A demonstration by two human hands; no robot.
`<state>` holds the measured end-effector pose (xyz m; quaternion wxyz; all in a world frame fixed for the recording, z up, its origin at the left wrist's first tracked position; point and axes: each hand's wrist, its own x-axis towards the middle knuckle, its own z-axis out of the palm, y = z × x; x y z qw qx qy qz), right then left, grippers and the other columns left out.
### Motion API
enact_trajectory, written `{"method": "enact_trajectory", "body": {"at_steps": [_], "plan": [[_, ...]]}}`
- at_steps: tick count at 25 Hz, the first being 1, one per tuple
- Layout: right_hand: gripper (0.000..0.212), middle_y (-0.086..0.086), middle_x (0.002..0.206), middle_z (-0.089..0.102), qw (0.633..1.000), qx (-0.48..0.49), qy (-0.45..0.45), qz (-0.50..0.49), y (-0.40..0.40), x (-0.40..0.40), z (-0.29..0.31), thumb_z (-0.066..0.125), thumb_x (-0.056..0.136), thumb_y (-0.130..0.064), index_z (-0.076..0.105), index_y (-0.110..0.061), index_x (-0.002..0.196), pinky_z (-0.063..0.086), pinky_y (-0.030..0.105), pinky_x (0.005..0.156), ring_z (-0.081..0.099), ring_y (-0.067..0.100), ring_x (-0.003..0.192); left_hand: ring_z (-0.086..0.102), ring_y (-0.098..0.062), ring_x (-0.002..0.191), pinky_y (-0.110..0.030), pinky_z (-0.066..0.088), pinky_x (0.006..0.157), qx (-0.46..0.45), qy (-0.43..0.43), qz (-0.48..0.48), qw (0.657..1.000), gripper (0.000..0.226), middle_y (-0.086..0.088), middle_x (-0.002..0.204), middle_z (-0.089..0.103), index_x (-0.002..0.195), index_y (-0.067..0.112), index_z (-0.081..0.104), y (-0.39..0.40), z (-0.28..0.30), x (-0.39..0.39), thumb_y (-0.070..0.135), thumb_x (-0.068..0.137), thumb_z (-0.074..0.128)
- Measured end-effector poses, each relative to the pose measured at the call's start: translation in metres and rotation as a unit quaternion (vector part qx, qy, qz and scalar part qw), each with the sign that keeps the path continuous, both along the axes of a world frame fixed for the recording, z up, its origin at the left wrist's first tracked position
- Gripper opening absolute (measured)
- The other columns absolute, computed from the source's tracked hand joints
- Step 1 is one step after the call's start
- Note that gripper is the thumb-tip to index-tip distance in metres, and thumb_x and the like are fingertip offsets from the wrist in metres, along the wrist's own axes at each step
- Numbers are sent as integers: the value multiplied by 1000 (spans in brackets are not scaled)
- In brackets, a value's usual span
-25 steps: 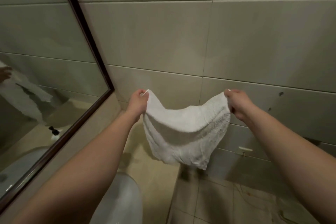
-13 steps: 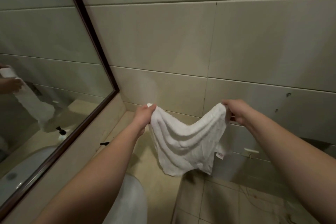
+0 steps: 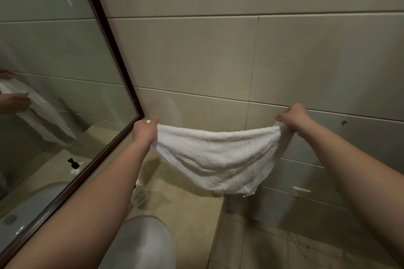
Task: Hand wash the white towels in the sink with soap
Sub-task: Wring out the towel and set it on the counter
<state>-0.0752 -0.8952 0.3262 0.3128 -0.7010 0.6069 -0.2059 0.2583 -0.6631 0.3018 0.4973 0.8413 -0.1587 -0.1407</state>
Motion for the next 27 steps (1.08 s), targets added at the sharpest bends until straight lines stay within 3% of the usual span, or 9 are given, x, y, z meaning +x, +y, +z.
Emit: {"method": "enact_trajectory", "body": {"at_steps": [2,4,7,12,16,18,21,24,27], "plan": [[25,14,73,53,998,-5,-59,-23,-2,-2,2,69,82,-8,52,-13,65,38,33,66,50,26,75,60,-38,101,-36,43,80,11,1,9,1000,41,-18,100,63,91,-2,64,4,4,4,38,95,58],[12,14,78,60,993,-35,-98,-53,-3,-3,5,65,84,-9,61,-12,73,42,34,70,57,29,80,61,-37,102,-38,46,83,30,-14,5,999,44,-19,103,66,98,-5,66,5,6,8,39,93,61],[11,18,93,70,988,-79,-105,-86,-2,-2,8,60,86,-11,71,-8,90,50,37,79,65,35,93,56,-29,85,-32,40,71,9,-67,7,998,29,-11,85,58,77,6,56,3,14,7,29,88,69],[16,16,80,67,996,-67,-54,-29,-12,-14,5,67,82,-7,62,-15,68,47,35,76,63,36,96,56,-20,90,-26,38,74,-73,-82,-13,994,17,-3,96,61,91,13,61,4,21,3,21,84,75],[19,4,63,54,990,-24,-114,77,0,-18,15,77,83,-18,64,-13,69,33,27,56,48,19,66,59,-10,88,-24,43,72,-54,-21,-149,987,31,1,96,67,87,11,71,14,21,7,32,73,88],[29,3,62,55,983,-26,-63,170,7,-21,20,81,80,-32,66,-11,68,31,28,56,44,14,59,60,-14,90,-26,46,74,-1,-37,-202,979,33,-1,98,66,87,16,72,20,22,11,30,66,93],[25,-2,66,62,956,-60,65,280,7,-23,20,86,72,-34,70,-15,73,38,26,59,51,11,63,61,-22,100,-31,46,82,81,-100,-208,970,32,-4,106,66,89,18,71,24,20,21,32,69,91],[29,7,71,56,936,-131,137,297,10,-21,22,80,80,-33,67,-8,72,37,33,60,52,23,70,62,-23,105,-34,46,86,132,-163,-213,954,37,-6,109,69,98,13,74,28,16,26,45,80,79],[35,16,95,51,935,-165,151,274,10,-21,20,72,86,-37,70,-3,84,43,38,81,53,33,90,55,-22,103,-36,42,97,119,-213,-226,943,33,-8,114,53,98,9,73,30,19,20,42,90,70]]}}
